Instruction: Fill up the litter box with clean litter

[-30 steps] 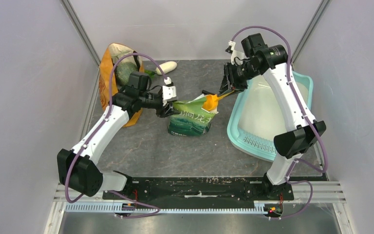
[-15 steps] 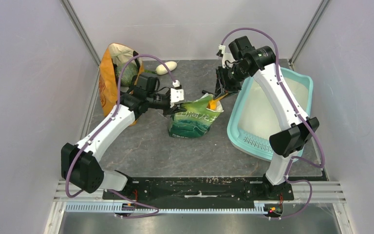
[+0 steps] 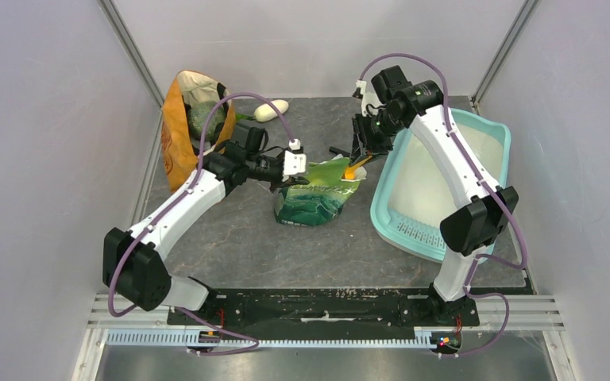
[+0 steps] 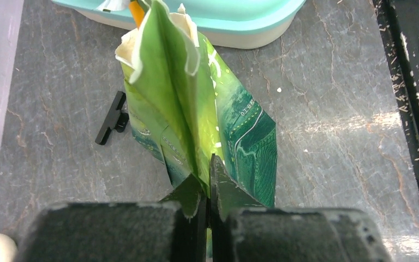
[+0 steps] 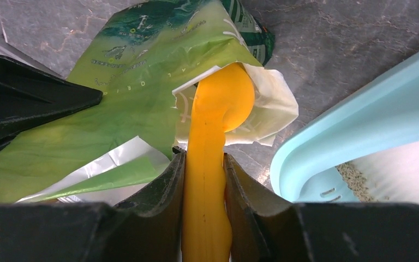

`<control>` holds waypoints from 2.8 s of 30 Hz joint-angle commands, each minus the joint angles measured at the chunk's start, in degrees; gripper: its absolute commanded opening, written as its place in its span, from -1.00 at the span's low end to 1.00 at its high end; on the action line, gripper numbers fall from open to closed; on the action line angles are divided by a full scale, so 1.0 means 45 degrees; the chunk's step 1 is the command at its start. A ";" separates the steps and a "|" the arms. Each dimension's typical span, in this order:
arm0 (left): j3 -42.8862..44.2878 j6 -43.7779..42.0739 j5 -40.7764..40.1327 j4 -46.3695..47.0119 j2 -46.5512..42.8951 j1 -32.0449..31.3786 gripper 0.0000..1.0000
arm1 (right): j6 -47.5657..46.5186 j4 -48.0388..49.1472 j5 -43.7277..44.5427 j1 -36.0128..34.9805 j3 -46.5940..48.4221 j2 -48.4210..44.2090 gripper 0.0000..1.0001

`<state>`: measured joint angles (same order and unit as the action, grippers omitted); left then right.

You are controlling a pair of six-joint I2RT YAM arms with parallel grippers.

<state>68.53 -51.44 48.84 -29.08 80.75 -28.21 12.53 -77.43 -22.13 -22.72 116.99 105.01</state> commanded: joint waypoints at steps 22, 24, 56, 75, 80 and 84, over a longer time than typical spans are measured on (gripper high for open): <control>0.0578 -0.1564 0.1062 0.1658 -0.0850 -0.0353 -0.96 | 0.1465 0.2353 0.1953 -0.1402 -0.2896 0.0021 -1.00; 0.0461 -0.1687 0.0987 0.1658 -0.0831 -0.0391 -0.96 | 0.1598 0.2984 0.1462 -0.1435 -0.3489 0.0042 -1.00; 0.0541 -0.0064 0.0905 0.3747 0.0255 -0.1036 -0.96 | 0.8394 1.6413 -0.7101 0.0675 -1.0875 -0.3636 -1.00; 0.2658 0.1543 0.1148 0.4476 0.2024 -0.1115 -0.96 | 0.8746 1.5299 -0.8568 0.4951 -1.3287 -0.7200 -1.00; 0.3440 0.1771 0.1275 0.4294 0.2647 -0.1162 -0.96 | 0.7996 1.4294 -0.9137 0.6421 -1.3345 -0.7519 -1.00; 0.3979 0.2517 0.1362 0.4617 0.3071 -0.1335 -0.96 | 0.7648 1.3971 -0.9516 0.7250 -1.3550 -0.7648 -1.00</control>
<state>80.71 -44.77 50.35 -13.63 94.54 -33.28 48.88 -15.77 -59.70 7.07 56.45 73.41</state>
